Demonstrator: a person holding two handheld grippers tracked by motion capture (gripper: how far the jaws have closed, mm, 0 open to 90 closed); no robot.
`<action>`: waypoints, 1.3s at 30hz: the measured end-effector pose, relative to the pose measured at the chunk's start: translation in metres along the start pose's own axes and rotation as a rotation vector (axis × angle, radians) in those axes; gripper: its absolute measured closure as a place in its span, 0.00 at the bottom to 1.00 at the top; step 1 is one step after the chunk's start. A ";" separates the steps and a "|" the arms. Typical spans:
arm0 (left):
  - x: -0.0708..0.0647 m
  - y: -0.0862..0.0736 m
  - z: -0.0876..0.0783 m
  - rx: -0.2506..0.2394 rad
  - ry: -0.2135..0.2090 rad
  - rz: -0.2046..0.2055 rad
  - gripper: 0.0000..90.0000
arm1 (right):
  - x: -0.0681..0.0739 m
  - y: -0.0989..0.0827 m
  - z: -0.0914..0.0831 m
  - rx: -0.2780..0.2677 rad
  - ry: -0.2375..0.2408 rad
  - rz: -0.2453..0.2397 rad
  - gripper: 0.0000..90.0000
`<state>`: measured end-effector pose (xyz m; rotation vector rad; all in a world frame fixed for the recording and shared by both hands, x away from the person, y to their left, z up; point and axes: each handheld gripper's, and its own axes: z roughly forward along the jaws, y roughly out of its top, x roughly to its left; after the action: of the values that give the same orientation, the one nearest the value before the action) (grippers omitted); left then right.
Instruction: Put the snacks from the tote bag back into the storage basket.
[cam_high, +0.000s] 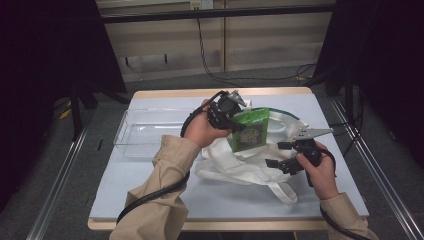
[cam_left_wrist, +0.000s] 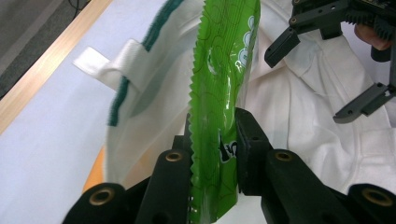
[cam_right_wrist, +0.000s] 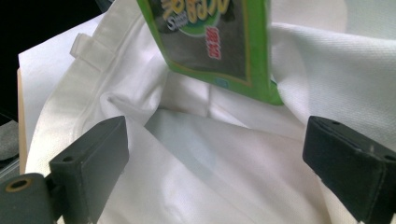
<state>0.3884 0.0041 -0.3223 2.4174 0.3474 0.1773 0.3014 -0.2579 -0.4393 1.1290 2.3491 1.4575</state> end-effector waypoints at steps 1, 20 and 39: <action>0.000 0.000 0.000 0.000 0.000 0.000 0.87 | 0.000 0.000 0.000 0.000 0.000 0.000 0.07; 0.026 0.016 -0.065 -0.027 -0.040 -0.042 0.88 | -0.001 0.001 -0.001 0.010 0.023 -0.015 0.07; 0.045 0.002 -0.106 0.001 -0.027 0.006 0.88 | -0.002 0.001 0.001 0.026 0.031 -0.005 0.07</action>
<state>0.4084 0.0805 -0.2393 2.4195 0.3284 0.1470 0.3037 -0.2580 -0.4397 1.1138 2.3971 1.4575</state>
